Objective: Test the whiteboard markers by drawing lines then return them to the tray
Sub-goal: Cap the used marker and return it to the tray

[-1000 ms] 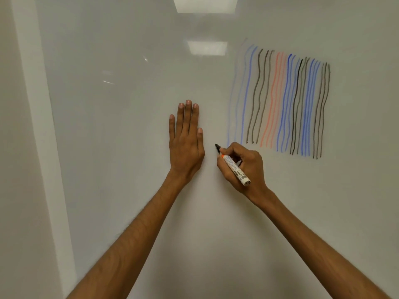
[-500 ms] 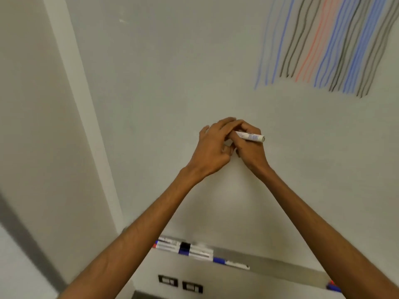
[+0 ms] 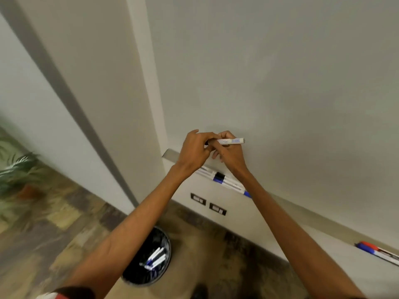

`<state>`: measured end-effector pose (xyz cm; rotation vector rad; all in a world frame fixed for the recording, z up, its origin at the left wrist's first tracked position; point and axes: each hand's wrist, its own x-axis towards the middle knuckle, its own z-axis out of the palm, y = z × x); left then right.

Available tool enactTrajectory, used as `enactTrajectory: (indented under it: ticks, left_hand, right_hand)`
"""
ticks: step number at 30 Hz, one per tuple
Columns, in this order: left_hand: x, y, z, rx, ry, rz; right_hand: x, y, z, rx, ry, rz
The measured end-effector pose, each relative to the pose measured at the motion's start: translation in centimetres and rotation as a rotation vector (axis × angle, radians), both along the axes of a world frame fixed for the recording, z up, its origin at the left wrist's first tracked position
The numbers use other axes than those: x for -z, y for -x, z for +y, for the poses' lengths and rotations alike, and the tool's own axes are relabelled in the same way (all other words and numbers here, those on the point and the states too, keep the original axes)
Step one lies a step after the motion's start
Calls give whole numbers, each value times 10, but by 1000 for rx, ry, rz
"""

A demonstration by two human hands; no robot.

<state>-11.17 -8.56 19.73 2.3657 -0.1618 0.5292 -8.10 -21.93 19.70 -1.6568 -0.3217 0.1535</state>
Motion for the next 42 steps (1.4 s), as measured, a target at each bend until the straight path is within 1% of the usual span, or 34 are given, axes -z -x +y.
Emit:
enactTrajectory:
  ticks: [3,6,9,11,16,20,24,26,32,37,42]
  left_hand:
    - [28,29,30,-70,10,103]
    - [56,60,56,-160,32,193]
    - [82,92,79,-271,17,281]
    - [96,113,91,-331,25,338]
    - [128,158,110,-460,6,442]
    - [151,186,123,-566,-22,533]
    - [163,211,136,-562,-66,736]
    - [166,220,137,-557,-81,795]
    - [176,221,134,-573,-60,805]
    - [173,196,119,-505,-13,775]
    - [167,160,94,-407,-28,710]
  right_hand:
    - [33,16,25,-77,12,122]
    - [63,31,43,-135,81,177]
    - [85,44,56,-167,89,218]
    - [98,53,65,-215,130,200]
    - [134,71,94,-380,310,113]
    - [161,82,120,-510,471,115]
    - [179,90,133,-695,642,126]
    - [186,92,134,-739,692,115]
    - [187,88,127,-730,691,140]
    - [178,78,114,-664,652,153]
    - [168,69,84,-565,601,166]
